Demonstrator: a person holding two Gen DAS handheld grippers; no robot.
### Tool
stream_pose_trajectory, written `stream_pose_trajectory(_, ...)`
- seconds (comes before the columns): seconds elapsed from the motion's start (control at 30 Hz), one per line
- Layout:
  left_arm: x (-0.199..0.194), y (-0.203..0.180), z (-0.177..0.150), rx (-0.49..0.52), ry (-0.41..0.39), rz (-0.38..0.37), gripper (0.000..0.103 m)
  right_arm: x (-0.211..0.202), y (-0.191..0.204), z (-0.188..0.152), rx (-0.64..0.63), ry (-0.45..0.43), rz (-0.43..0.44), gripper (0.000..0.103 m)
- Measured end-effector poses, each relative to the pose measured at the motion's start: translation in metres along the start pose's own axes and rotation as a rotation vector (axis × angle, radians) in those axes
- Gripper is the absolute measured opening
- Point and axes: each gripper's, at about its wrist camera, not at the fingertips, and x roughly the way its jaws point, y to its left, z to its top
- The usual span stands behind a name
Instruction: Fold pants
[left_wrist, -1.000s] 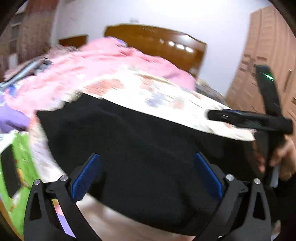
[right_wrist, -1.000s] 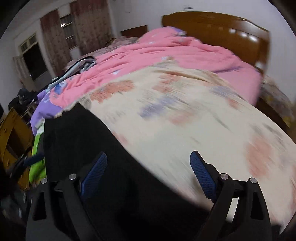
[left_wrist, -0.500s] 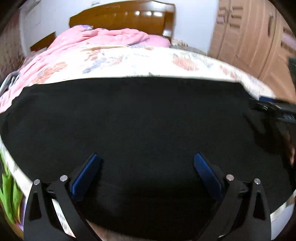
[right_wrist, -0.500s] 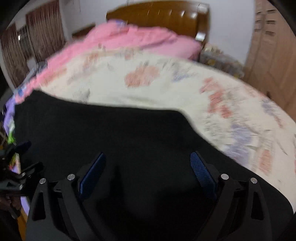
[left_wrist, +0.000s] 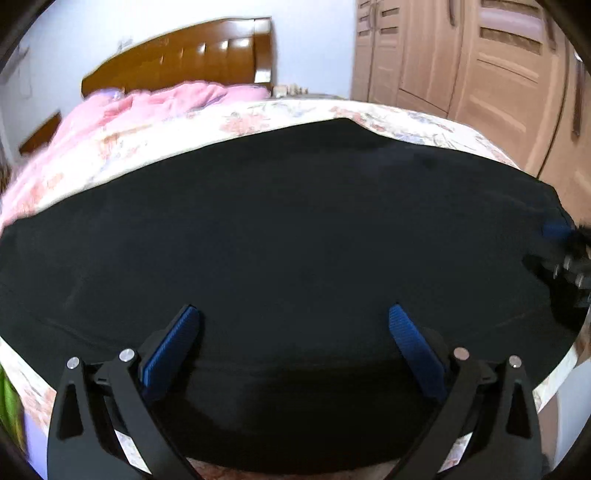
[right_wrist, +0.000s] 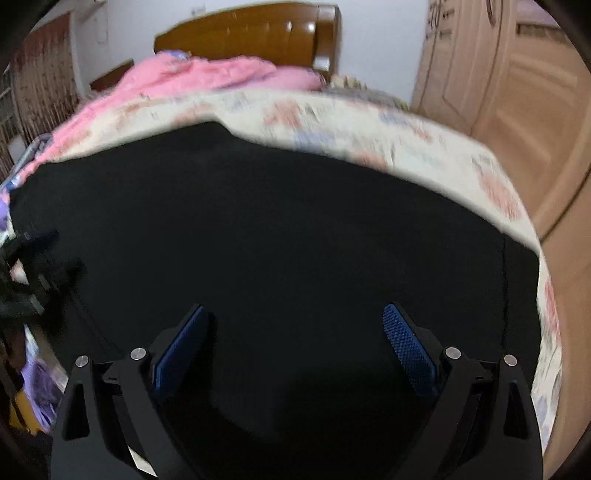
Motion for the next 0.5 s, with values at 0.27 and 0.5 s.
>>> stream_pose_trajectory(0.27,-0.002,0.000,-0.001,0.005,-0.011,0.009,0.102,-0.030,-0.004,-0.036,0.012,-0.104,0.058,0.093)
stream_pose_trajectory(0.5,-0.011,0.002,-0.006,-0.003,-0.028,-0.012,0.102,-0.040,0.017,-0.015,0.039,-0.046,-0.063,0.093)
